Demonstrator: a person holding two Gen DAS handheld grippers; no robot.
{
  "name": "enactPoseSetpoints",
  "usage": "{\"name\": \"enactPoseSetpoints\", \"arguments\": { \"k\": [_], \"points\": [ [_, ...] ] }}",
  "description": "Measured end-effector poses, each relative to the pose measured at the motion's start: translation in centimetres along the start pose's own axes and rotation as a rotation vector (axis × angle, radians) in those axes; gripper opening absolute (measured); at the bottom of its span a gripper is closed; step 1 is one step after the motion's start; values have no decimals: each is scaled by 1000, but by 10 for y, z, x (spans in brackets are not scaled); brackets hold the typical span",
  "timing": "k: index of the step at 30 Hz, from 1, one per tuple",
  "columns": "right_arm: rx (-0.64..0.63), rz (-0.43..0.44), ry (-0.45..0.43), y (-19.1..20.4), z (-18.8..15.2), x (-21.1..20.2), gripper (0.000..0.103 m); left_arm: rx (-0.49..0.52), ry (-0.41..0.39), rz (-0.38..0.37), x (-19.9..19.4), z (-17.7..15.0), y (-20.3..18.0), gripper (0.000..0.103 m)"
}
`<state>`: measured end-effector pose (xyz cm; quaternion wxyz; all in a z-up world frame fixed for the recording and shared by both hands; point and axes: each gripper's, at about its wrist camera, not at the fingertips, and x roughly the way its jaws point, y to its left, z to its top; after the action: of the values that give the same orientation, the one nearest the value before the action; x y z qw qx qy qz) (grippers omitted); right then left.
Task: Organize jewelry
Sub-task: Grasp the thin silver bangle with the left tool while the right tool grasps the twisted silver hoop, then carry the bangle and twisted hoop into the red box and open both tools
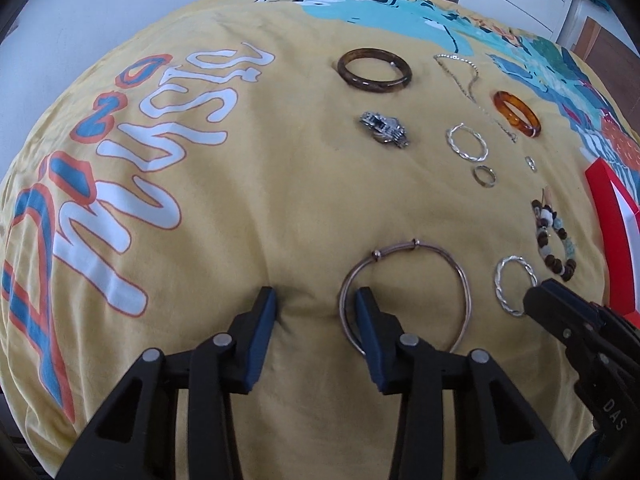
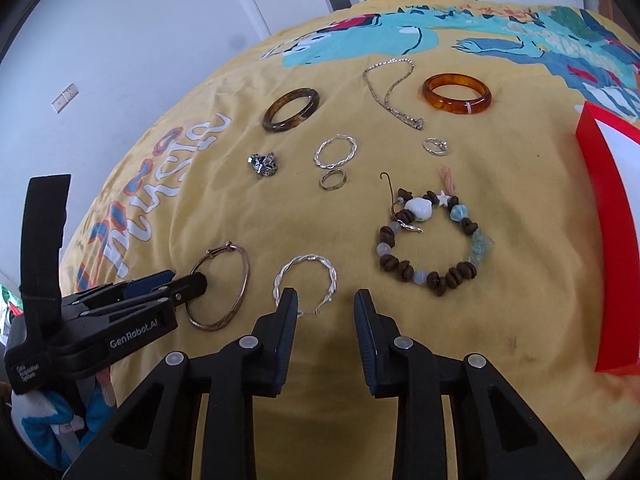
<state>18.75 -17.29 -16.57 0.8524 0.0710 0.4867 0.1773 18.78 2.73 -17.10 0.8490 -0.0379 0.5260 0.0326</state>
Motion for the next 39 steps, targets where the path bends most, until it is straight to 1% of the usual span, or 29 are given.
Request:
{"name": "enactPoseSetpoints", "arguments": {
  "k": [2,5,7,9,10,11,12,13,14,17,24,27,34,39],
  "points": [
    [-13,-16,20,1,2,9,20,2,2,-3,1,0,0,39],
    [-25,-33,43,2,5,20,20,1,-1,-10,3,2,0,39],
    [-35,-46,47,4,7,25,20,4,-14,-11,4,1,0,36],
    [-50,-60,49,7,8,28,19,9,-27,-9,3,2,-2,26],
    [-60,-68,50,9,8,29,18,13,-31,-8,2,2,-2,23],
    [-67,-76,52,10,8,29,15,18,-36,-6,0,3,-4,16],
    [-71,-82,53,11,9,29,12,25,-42,2,-1,3,-5,14],
    [-74,-84,53,12,11,27,5,33,-46,9,-3,3,-7,9],
    [-73,-85,52,12,11,26,5,45,-49,15,-5,4,-9,6],
    [-76,-86,46,14,9,16,5,54,-58,34,-10,5,-12,5],
    [-82,-97,-27,21,-1,-42,5,52,-94,64,-41,1,-12,4],
    [-76,-107,-55,20,-8,-68,5,47,-103,59,-56,-3,-10,4],
    [-41,-139,-122,14,-30,-124,5,71,-143,75,-91,-17,-12,3],
    [-21,-156,-175,6,-45,-163,5,103,-188,83,-121,-26,-17,2]
  ]
}}
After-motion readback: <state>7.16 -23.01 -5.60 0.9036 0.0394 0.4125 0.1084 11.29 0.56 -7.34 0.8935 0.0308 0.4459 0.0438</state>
